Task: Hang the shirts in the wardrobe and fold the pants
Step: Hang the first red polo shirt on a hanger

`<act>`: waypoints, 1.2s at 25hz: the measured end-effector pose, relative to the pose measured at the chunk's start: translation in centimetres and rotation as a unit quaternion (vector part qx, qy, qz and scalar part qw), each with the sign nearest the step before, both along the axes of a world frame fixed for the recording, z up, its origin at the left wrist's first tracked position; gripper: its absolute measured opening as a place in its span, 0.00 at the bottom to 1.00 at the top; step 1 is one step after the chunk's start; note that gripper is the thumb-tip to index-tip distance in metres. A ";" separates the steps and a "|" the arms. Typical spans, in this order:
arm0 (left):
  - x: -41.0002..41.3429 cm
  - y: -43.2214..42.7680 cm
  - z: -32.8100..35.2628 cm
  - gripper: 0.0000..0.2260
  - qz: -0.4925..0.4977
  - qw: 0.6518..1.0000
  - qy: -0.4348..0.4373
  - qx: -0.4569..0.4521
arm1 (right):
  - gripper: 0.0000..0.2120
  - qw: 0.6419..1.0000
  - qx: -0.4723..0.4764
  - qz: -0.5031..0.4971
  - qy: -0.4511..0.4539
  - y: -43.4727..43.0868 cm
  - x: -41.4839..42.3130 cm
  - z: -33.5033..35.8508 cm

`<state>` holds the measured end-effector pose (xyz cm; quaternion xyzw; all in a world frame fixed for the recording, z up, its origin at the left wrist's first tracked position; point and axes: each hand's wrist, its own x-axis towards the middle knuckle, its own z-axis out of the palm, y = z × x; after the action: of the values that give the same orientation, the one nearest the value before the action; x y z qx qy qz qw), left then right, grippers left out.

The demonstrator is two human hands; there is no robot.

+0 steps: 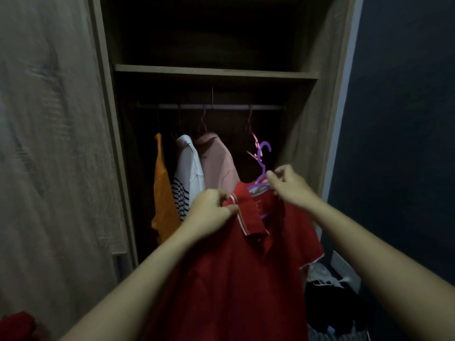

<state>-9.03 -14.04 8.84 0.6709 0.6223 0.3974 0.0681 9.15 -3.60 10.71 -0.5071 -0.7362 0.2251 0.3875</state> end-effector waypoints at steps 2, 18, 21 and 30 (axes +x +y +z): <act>2.4 0.6 -1.1 0.08 0.046 0.998 0.034 -0.013 | 0.24 0.982 -0.148 0.058 0.099 -0.8 -1.9 -0.2; -2.3 18.6 0.9 0.20 0.112 0.982 0.136 0.061 | 0.09 0.967 -0.172 0.071 0.173 7.6 -3.3 -0.8; -2.8 23.3 0.2 0.20 0.134 0.977 0.159 0.047 | 0.11 0.963 -0.172 0.126 0.165 10.8 -4.3 -0.4; -4.9 25.6 -1.2 0.35 0.213 0.966 0.014 0.144 | 0.14 0.977 -0.102 0.149 0.115 19.7 -9.0 6.7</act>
<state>-13.95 11.58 7.64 0.5314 0.6877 0.4786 -0.1246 0.15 16.09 17.41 -0.3992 -0.7274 0.4109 0.3778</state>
